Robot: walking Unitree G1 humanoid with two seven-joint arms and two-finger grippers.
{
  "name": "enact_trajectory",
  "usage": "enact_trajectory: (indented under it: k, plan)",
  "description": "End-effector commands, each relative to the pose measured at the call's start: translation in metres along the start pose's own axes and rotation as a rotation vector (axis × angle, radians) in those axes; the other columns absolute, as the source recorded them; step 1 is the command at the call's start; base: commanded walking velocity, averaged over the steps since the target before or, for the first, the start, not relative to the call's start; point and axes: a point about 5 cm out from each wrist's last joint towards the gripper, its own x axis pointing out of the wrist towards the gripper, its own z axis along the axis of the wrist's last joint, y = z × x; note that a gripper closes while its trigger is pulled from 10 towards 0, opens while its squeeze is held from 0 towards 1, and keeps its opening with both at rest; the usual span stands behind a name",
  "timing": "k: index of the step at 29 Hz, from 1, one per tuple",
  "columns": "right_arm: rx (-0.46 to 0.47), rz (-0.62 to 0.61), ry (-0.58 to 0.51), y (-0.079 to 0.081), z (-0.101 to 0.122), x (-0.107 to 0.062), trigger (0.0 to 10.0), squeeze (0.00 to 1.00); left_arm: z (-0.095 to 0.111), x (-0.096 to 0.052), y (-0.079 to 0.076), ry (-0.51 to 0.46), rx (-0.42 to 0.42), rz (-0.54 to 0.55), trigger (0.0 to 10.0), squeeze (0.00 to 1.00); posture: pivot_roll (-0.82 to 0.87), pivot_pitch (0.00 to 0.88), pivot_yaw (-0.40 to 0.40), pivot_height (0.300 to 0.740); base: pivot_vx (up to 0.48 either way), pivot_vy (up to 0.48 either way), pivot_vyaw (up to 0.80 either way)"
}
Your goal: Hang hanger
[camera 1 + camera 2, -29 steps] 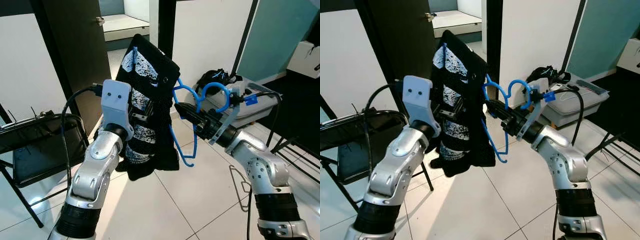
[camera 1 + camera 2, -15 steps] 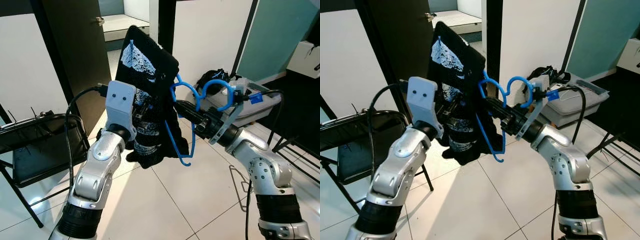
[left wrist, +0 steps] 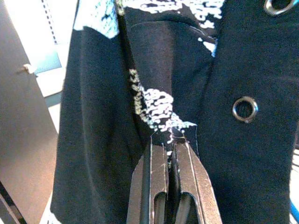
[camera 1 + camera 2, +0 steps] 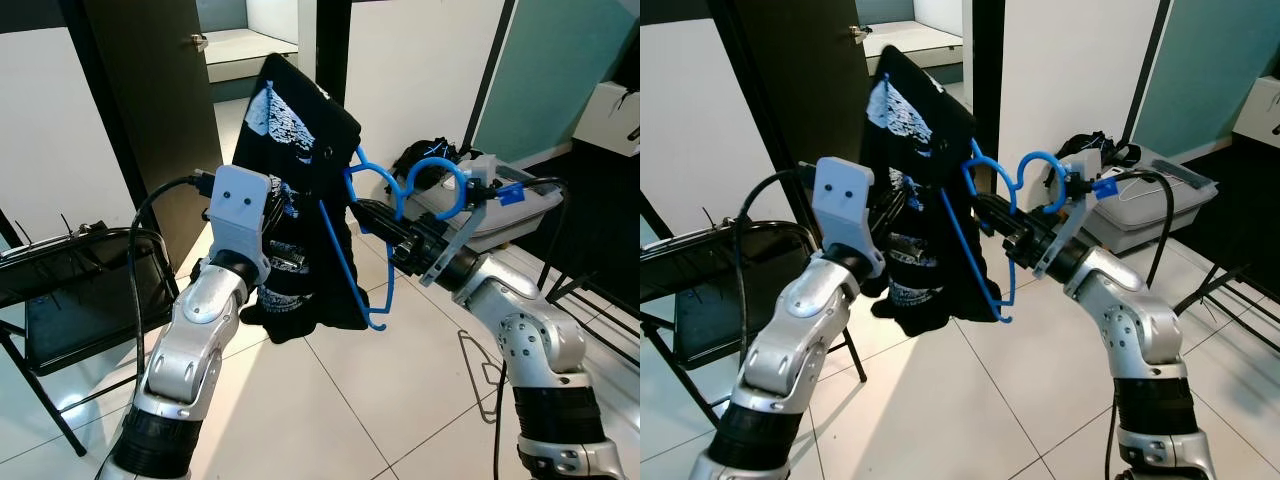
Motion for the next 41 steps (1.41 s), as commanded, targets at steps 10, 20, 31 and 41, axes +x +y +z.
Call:
enact_trajectory:
  k: [10,20,31,41]
  plan:
    - [0.083,-0.29,-0.18,-0.039,0.027,-0.005,10.0,0.0,-0.013,-0.022,-0.007,0.054,0.019,-0.102,0.0,0.0,0.01,0.0,-0.006,0.74,0.0,0.0,0.0]
    - [0.247,-0.404,-0.302,-0.059,0.036,-0.013,10.0,0.0,-0.023,-0.033,-0.024,0.095,0.051,-0.213,0.0,0.0,0.01,0.0,-0.006,0.74,0.0,0.0,0.0]
    - [0.309,-0.372,-0.311,-0.053,0.033,-0.006,10.0,0.0,-0.026,-0.035,-0.04,0.104,0.08,-0.321,0.0,0.0,0.01,0.0,-0.004,0.74,0.0,0.0,0.0]
    - [0.463,-0.375,-0.389,-0.053,0.038,-0.001,10.0,0.0,-0.036,-0.043,-0.061,0.131,0.184,-0.468,3.9,0.0,0.0,0.0,-0.002,0.74,0.0,0.0,0.0]
